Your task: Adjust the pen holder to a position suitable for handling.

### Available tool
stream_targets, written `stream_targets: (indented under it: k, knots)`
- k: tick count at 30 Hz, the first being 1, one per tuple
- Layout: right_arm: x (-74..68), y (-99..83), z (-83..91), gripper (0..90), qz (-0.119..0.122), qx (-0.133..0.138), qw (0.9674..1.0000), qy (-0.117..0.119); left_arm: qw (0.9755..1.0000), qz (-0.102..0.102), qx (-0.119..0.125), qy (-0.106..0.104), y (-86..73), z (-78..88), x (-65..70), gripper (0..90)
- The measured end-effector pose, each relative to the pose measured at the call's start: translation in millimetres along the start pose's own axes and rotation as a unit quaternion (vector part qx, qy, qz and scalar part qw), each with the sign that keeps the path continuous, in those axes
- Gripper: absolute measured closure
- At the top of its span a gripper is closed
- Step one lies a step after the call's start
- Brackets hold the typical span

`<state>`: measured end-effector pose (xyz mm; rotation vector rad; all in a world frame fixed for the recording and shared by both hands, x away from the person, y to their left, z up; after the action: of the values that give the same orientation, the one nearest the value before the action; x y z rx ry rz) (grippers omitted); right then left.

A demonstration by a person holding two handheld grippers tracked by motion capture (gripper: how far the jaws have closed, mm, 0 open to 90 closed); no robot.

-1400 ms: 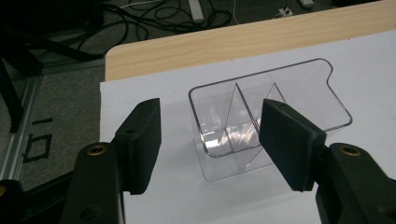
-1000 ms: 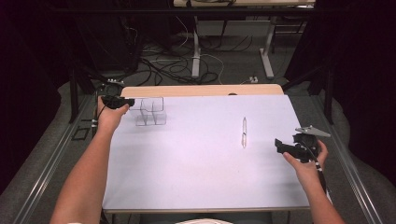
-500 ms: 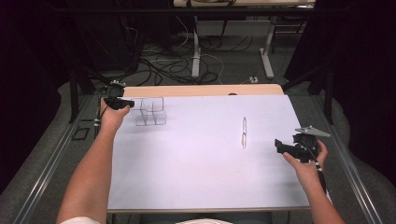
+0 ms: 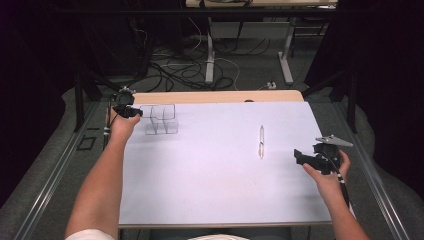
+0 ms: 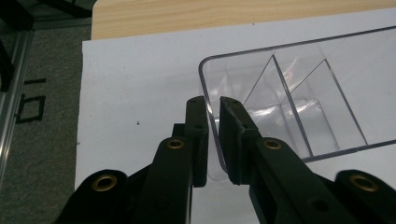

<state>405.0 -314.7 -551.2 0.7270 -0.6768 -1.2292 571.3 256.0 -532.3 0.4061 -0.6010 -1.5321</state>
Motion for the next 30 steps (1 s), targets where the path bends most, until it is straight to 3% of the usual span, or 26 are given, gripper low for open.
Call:
stream_targets:
  k: [5, 11, 14, 16, 23, 30]
  knots:
    - [0.4, -0.3, -0.3, 15.1, 0.005, 0.0, 1.0, 0.0, 0.9999, 0.014, -0.006, 0.0, -0.3, 0.4, 0.0, 84.4]
    - [0.3, -0.8, -1.2, 15.2, 0.007, -0.002, 1.0, 0.0, 0.9988, 0.048, -0.01, -0.007, 0.1, 0.8, 0.3, 87.8]
    - [0.5, -0.8, -1.7, 15.2, 0.007, -0.001, 1.0, -0.002, 0.9992, 0.038, -0.013, 0.004, -0.8, 1.4, 3.4, 88.8]
    - [-0.5, -1.1, -1.6, 15.2, 0.002, -0.003, 1.0, 0.002, 0.9985, 0.051, -0.02, 0.006, -2.4, 2.8, 5.4, 88.9]
    - [-1.1, -0.7, -1.9, 15.2, 0.008, -0.002, 1.0, 0.002, 0.9972, 0.067, -0.032, 0.007, -6.1, 6.0, 10.9, 88.8]
    - [-1.9, -0.6, -2.1, 15.2, 0.005, -0.003, 1.0, 0.002, 0.9967, 0.071, -0.04, 0.006, -11.5, 8.7, 26.7, 88.7]
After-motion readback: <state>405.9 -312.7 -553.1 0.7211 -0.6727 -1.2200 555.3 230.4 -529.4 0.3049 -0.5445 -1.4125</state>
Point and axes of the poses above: each handheld gripper's, and its own axes: z roughly backward along the jaws, y roughly out of its top, x roughly to its right, the point moved 8 cm from there along -z, roughly forward along the jaws, and after that the axes turned 8 degrees about z, right-handed, at the moved point
